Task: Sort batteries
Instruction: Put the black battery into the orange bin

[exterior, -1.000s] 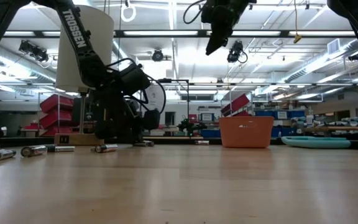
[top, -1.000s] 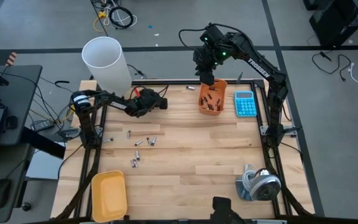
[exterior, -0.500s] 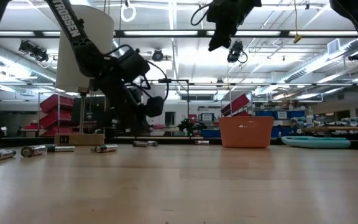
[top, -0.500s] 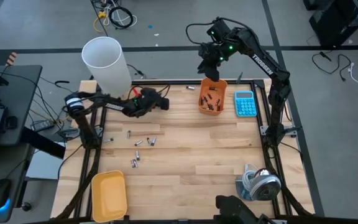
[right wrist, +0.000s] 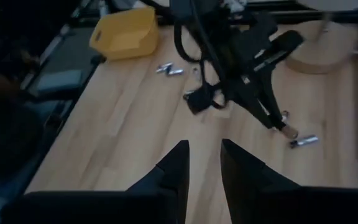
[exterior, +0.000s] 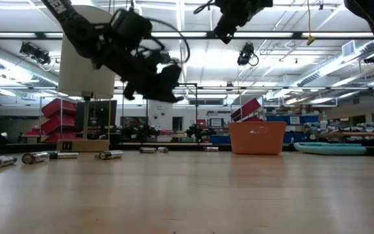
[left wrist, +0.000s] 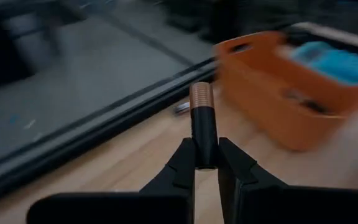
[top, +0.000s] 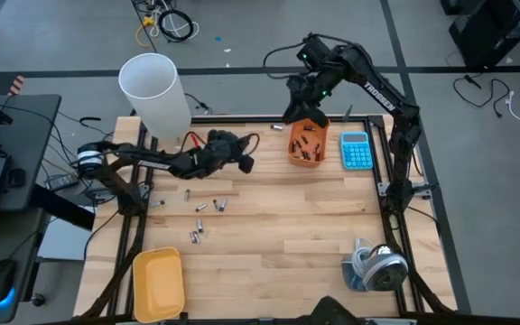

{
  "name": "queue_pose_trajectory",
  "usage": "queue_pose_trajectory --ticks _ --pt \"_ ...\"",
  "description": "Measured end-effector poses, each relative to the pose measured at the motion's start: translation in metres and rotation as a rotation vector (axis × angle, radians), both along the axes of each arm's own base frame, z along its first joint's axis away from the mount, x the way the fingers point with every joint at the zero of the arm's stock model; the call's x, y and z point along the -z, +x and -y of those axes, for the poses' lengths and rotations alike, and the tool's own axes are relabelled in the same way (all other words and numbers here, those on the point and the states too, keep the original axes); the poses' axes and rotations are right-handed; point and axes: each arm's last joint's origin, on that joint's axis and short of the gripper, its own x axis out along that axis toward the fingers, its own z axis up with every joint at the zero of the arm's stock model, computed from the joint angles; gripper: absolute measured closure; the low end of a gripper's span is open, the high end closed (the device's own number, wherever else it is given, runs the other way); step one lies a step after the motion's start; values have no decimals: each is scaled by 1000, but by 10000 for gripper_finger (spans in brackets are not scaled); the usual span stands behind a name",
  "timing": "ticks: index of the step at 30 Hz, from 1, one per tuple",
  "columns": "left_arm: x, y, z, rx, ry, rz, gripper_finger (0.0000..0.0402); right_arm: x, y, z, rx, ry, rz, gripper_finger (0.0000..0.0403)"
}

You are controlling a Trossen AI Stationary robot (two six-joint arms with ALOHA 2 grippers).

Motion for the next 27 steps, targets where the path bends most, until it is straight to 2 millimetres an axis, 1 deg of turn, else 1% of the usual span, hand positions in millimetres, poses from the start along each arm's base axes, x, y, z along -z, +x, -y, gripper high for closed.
queue_pose_trajectory --ticks 4,8,12,15,18,21,24,27 --pt "-23 -2 13 217 52 28 376 14 3 -9 -103 -13 -30 326" --pt "-47 -9 20 350 142 56 376 36 6 -9 -141 45 -76 326" --pt "-58 -16 23 472 264 6 374 60 8 -8 -188 78 -101 326" --pt "-63 -19 22 509 323 -9 366 71 10 -7 -177 119 -112 326" --pt "-67 -22 17 507 372 -21 369 73 16 -4 -138 135 -83 326" --pt "-67 -25 9 517 392 -46 375 71 24 -2 -111 128 -44 326" --pt "-69 -29 1 499 411 -52 376 65 27 -8 -132 96 -3 328" --pt "-72 -33 -6 481 440 -60 376 52 28 -12 -148 25 84 332"
